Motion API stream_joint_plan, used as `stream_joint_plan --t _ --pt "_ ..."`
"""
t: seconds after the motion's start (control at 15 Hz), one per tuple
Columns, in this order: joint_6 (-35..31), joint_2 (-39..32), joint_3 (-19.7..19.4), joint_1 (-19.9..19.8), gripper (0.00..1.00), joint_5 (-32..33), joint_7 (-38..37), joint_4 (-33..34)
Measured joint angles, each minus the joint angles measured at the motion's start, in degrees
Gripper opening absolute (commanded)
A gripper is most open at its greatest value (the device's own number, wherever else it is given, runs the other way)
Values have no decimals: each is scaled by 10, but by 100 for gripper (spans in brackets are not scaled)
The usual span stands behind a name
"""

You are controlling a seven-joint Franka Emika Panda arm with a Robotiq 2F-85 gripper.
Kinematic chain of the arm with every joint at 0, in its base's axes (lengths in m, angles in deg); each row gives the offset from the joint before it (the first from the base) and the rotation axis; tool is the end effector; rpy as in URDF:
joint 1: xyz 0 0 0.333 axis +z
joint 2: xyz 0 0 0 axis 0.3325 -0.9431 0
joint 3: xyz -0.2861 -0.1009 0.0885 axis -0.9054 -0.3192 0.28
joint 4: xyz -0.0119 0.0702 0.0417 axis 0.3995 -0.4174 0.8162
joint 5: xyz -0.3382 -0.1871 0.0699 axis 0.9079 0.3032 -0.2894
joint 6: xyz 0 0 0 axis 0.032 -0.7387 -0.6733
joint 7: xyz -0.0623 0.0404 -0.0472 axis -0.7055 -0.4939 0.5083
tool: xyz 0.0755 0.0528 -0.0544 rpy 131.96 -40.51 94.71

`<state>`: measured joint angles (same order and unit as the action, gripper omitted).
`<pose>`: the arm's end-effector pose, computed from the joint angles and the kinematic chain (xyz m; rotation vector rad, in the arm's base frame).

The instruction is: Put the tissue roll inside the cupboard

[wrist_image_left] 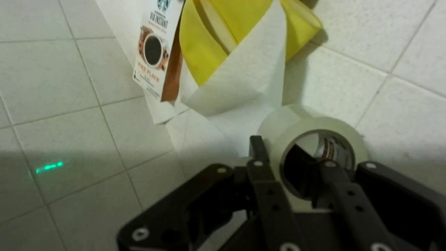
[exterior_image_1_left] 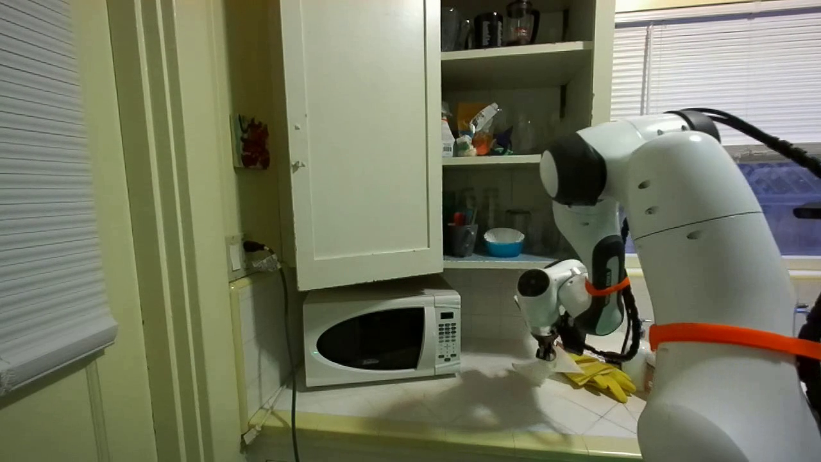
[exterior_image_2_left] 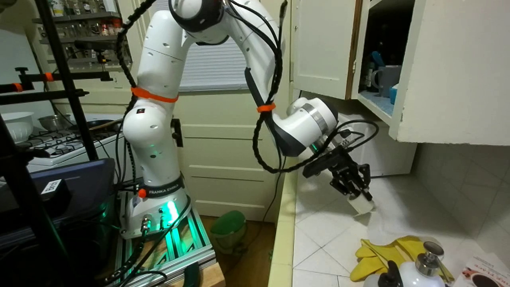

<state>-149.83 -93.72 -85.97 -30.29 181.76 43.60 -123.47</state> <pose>0.4574 -0.2817 0.2392 2.3381 0.4962 0.2823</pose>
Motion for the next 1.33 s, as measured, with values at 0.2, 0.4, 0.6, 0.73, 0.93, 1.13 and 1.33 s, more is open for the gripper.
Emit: stream_joint_plan --t 0.2,0.4,0.6,0.73,0.93,1.13,1.33 --pt "-107 80 -12 -12 4 68 2 -38" --pt "-221 152 -21 -41 4 117 37 -67" --pt "-314 219 -45 -75 4 146 80 -85" --pt "-357 260 -64 -93 4 159 95 -94" --pt "-401 315 -76 -114 4 168 93 -104" --pt "-408 377 -72 -119 4 150 64 -119" --pt "-378 433 -39 -132 4 132 -7 -130"
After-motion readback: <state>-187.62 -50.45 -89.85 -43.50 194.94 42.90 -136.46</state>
